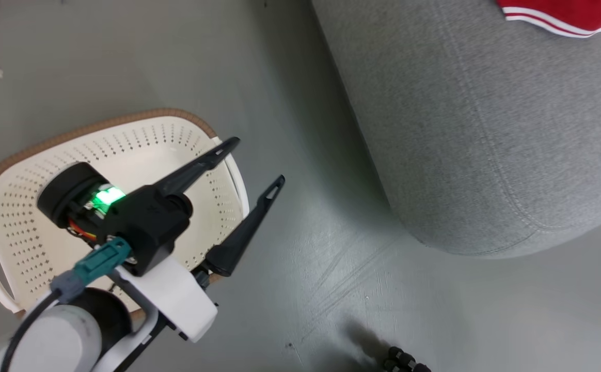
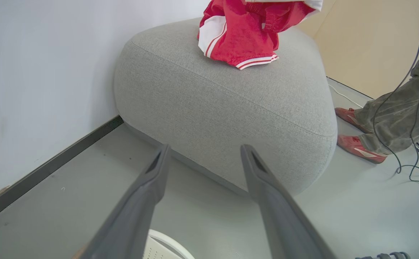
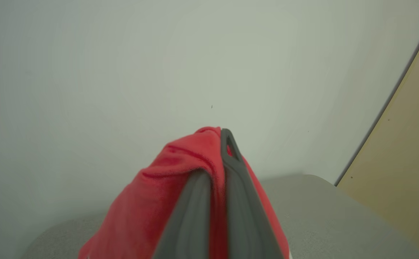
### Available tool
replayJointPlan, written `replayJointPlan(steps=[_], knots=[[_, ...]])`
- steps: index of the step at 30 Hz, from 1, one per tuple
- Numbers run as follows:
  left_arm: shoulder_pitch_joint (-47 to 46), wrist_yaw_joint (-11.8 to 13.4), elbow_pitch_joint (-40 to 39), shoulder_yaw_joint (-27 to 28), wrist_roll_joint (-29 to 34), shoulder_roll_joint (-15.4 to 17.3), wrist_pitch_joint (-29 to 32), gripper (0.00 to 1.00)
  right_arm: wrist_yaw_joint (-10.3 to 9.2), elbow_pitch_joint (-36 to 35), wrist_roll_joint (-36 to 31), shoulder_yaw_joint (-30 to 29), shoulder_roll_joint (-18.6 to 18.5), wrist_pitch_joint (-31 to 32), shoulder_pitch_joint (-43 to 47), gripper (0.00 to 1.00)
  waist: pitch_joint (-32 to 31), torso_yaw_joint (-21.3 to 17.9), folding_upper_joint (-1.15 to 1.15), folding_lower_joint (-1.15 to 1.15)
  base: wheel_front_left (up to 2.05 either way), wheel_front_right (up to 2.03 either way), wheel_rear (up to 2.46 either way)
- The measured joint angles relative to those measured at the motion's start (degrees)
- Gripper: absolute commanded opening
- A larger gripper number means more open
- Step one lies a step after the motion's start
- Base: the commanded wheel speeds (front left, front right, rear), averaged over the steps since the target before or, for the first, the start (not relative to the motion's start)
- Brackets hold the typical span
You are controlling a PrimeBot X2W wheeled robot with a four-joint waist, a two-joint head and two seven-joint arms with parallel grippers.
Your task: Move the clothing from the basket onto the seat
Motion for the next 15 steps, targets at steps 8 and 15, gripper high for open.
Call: replayJointPlan(steps=[8,15], knots=[[-0.01,-0.01,-1.72,1.07,0.48,1.29,0.07,1.00,0.00,6.01,-2.57,-6.76,2.89,1.78,-0.91,0.00,3.23,0.90,0.00,0.00,0.00,0.00,0.00],[-0.02,-0.35,-2.71,1.62,0.91,2.34,0.48,1.00,0.00,11.89,-1.94,-14.35,8.55,5.01,-1.21,0.00,6.07,1.66,0.00,0.00,0.00,0.00,0.00]])
